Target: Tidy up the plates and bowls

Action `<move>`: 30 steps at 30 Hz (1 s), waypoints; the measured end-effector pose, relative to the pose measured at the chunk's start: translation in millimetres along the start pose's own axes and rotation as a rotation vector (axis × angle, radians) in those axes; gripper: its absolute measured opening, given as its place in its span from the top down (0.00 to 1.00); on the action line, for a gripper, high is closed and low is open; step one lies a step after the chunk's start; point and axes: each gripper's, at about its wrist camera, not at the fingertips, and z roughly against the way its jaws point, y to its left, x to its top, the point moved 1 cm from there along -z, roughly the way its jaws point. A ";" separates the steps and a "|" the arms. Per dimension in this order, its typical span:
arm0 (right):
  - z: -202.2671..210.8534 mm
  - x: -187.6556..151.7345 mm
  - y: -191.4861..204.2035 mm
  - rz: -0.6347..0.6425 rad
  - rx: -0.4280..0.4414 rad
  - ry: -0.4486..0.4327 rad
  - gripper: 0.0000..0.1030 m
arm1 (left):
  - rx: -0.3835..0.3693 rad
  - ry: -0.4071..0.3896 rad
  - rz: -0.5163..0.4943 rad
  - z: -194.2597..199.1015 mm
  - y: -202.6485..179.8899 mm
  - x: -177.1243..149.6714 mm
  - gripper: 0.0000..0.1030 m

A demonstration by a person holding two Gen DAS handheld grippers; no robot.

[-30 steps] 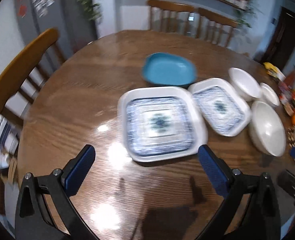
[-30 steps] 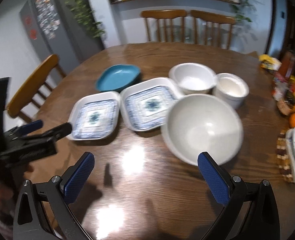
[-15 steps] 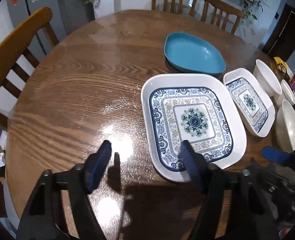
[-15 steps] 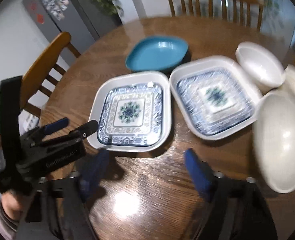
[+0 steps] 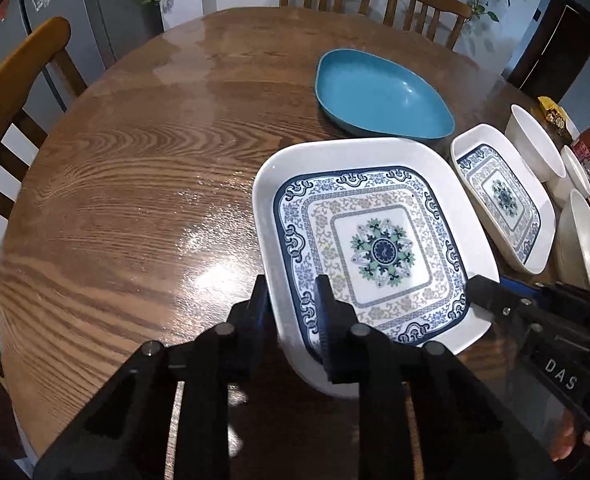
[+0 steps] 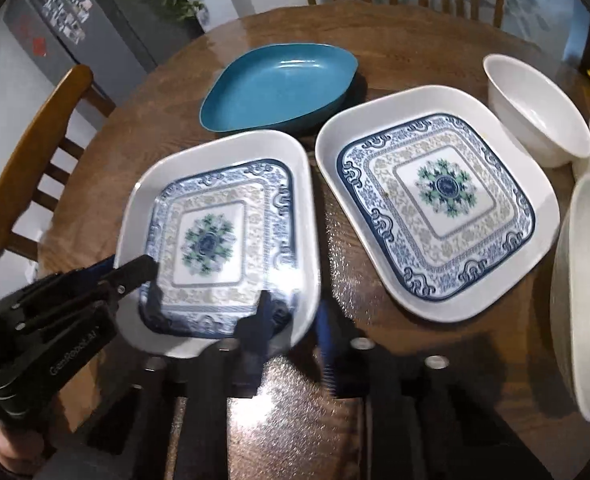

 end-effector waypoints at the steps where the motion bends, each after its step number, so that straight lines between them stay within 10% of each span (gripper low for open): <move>1: 0.2 0.1 -0.2 0.001 0.008 0.004 0.86 | -0.001 0.001 0.007 0.9 2.6 -0.7 0.82; 23: -4.3 -26.7 94.3 0.191 0.186 0.127 0.81 | 0.169 -0.006 0.164 43.1 75.6 -54.7 0.79; 24: -4.1 -28.4 100.5 0.212 0.182 0.123 0.80 | 0.173 -0.003 0.165 41.8 74.4 -53.4 0.77; 26: 3.7 -31.8 100.1 0.236 0.164 0.093 0.77 | 0.194 -0.001 0.175 45.8 77.3 -57.6 0.35; 30: 33.4 -33.9 78.7 0.228 0.176 0.012 0.70 | 0.221 -0.051 0.199 64.3 78.6 -53.8 0.27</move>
